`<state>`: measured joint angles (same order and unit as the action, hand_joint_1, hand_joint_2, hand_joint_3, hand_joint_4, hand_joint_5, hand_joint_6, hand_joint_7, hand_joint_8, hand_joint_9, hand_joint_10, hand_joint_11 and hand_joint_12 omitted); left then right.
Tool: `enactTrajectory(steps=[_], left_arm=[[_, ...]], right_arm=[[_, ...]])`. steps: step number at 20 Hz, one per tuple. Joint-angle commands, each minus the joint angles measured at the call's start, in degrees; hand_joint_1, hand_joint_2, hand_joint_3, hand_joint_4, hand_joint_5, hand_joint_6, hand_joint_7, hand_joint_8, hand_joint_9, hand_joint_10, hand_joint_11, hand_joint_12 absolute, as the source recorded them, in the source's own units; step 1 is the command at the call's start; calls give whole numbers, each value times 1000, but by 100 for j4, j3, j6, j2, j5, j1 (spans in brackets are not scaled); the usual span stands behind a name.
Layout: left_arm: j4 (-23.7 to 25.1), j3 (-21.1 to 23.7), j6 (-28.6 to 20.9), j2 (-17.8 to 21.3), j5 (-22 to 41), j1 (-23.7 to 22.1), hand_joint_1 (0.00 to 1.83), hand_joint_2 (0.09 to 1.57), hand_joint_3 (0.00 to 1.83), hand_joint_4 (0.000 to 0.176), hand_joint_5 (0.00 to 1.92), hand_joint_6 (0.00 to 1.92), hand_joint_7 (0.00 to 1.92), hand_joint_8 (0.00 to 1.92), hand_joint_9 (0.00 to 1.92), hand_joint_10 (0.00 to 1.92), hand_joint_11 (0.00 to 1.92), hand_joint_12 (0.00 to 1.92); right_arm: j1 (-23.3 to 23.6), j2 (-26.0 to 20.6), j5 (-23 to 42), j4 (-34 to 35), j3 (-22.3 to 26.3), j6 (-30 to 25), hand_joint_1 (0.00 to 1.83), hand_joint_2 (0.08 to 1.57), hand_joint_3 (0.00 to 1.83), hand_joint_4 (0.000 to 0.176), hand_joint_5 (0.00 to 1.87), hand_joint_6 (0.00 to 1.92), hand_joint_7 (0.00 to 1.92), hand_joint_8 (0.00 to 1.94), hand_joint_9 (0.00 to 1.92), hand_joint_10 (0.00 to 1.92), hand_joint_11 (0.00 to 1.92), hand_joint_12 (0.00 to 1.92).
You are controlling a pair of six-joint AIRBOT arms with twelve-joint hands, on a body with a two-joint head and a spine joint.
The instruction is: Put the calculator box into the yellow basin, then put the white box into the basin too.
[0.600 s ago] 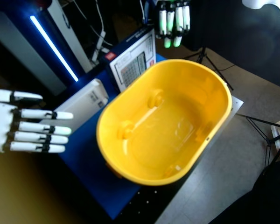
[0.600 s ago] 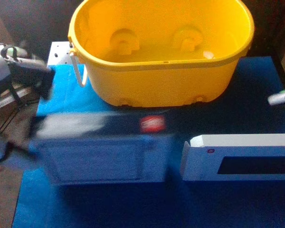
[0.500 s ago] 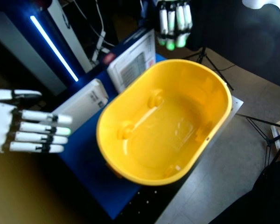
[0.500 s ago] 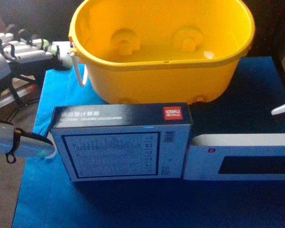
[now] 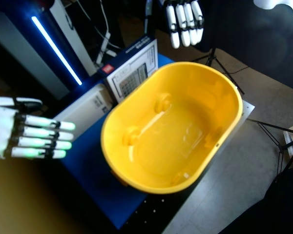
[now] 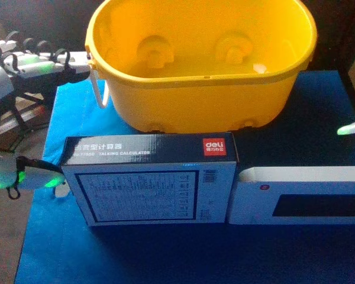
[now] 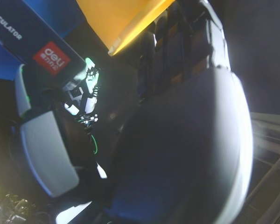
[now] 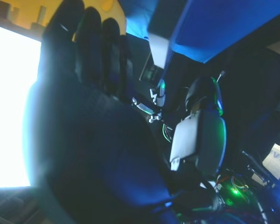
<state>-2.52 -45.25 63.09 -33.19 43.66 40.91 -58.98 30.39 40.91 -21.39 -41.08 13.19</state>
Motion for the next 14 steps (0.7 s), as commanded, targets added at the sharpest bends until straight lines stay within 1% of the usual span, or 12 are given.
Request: enactTrajectory(steps=[1,2,3,4,5,6,7,9,10,12,13,14], left_arm=[[-47,22,-33,-19,642,-68,722,975,24,36,243,2,237,0,233,4,0,865],[-44,49,-133,-20,589,-67,714,953,12,28,251,4,231,0,224,0,0,857],[-42,125,-179,28,540,-17,699,934,3,26,248,2,215,1,210,2,0,820],[-43,163,-179,67,555,24,765,924,0,22,260,6,209,2,212,4,0,805],[-48,227,-182,140,619,103,818,1005,35,19,293,13,253,12,238,12,0,838],[-63,294,-183,211,682,182,842,988,25,14,291,10,265,14,248,16,0,837],[-71,334,-190,251,697,227,863,1038,33,7,265,1,252,3,238,8,0,810],[-73,368,-217,287,645,275,966,930,0,11,229,0,211,1,210,4,0,778],[-99,375,-219,329,646,323,949,918,0,11,240,5,217,4,210,6,0,761],[-153,382,-227,388,658,389,844,878,0,23,261,11,231,8,208,4,0,752],[-154,392,-274,400,660,410,851,836,0,12,280,14,245,9,209,4,0,747],[-154,416,-299,396,665,432,877,823,0,11,285,9,248,5,216,5,0,766]], right_arm=[[50,7,568,202,-41,-32,637,949,1,0,400,8,448,13,333,157,0,1039],[50,12,567,202,-42,-32,636,946,0,0,411,10,458,13,339,158,0,980],[49,12,567,202,-41,-32,643,943,0,0,423,13,468,14,350,164,0,1017],[49,16,567,202,-44,-32,656,940,0,0,409,5,473,13,356,173,0,1100],[49,36,567,220,-53,-32,631,959,4,0,401,3,492,17,387,212,0,1316],[49,75,567,239,-76,-32,617,959,3,0,415,8,516,24,408,240,0,1377],[49,109,567,246,-99,-32,584,974,3,0,396,0,502,2,348,343,0,1369],[49,133,567,268,-110,-32,577,987,5,0,393,5,486,3,339,358,0,1410],[49,133,567,271,-109,-32,611,981,2,0,413,11,506,10,353,376,0,1442],[50,134,567,279,-110,-32,635,973,0,0,421,6,501,4,299,428,0,1456],[50,135,567,280,-114,-32,640,968,1,0,410,0,497,1,265,490,0,1428],[50,136,567,280,-131,-32,632,967,1,0,409,0,486,1,251,493,0,1396]])
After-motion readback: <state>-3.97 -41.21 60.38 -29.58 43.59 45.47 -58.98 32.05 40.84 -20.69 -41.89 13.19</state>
